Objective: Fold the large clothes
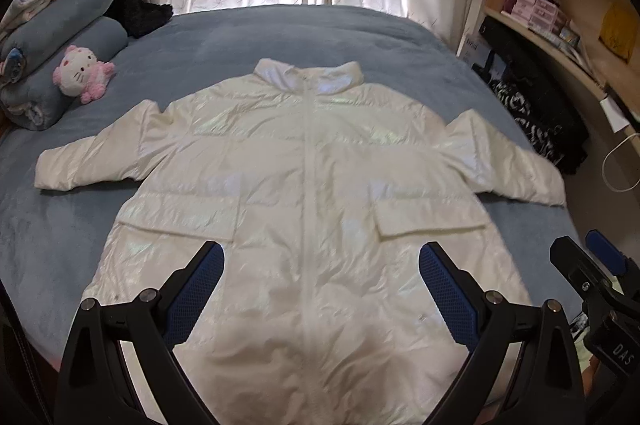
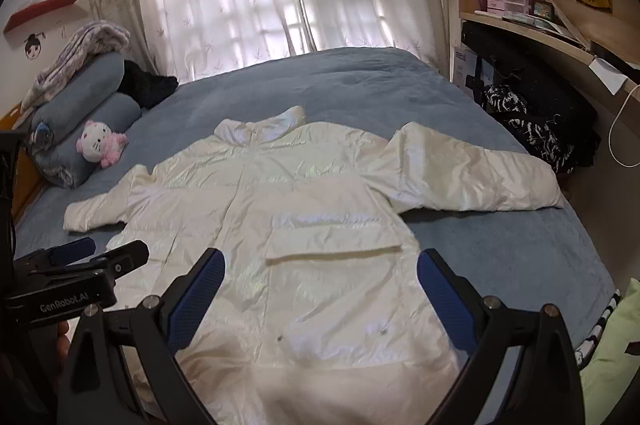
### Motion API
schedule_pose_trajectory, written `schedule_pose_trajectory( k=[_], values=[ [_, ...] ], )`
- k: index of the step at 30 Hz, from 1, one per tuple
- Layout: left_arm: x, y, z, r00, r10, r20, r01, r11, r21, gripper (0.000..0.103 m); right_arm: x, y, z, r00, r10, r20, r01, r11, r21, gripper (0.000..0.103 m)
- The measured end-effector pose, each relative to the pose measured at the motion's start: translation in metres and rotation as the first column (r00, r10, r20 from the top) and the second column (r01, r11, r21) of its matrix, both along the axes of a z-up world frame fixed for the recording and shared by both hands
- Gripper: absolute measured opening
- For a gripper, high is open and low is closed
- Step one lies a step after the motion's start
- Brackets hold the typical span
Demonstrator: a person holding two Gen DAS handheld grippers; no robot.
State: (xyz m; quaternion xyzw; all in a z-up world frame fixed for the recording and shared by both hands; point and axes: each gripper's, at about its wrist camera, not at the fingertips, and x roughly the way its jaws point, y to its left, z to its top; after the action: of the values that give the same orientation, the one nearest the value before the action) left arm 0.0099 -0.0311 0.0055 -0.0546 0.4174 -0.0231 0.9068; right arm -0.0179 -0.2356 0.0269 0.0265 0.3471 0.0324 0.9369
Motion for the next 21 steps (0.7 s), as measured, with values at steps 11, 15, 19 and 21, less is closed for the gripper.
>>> schedule_pose_trajectory(
  k=[11, 15, 19, 21],
  values=[
    [0.035, -0.027, 0.050, 0.986, -0.041, 0.161, 0.034, 0.998, 0.051, 0.097, 0.035, -0.044, 0.041, 0.995, -0.082, 0.062, 0.087, 0.992, -0.087, 0.097],
    [0.057, -0.042, 0.062, 0.983, -0.066, 0.172, 0.056, 0.996, 0.064, 0.097, 0.054, -0.065, 0.053, 0.992, -0.109, 0.063, 0.114, 0.989, -0.095, 0.097],
    [0.079, -0.063, 0.072, 0.976, -0.090, 0.198, 0.074, 0.993, 0.087, 0.097, 0.068, -0.086, 0.064, 0.988, -0.139, 0.072, 0.144, 0.987, -0.076, 0.098],
    [0.091, -0.074, 0.076, 0.972, -0.105, 0.211, 0.088, 0.992, 0.089, 0.097, 0.075, -0.092, 0.066, 0.985, -0.153, 0.080, 0.159, 0.984, -0.084, 0.098]
  ],
)
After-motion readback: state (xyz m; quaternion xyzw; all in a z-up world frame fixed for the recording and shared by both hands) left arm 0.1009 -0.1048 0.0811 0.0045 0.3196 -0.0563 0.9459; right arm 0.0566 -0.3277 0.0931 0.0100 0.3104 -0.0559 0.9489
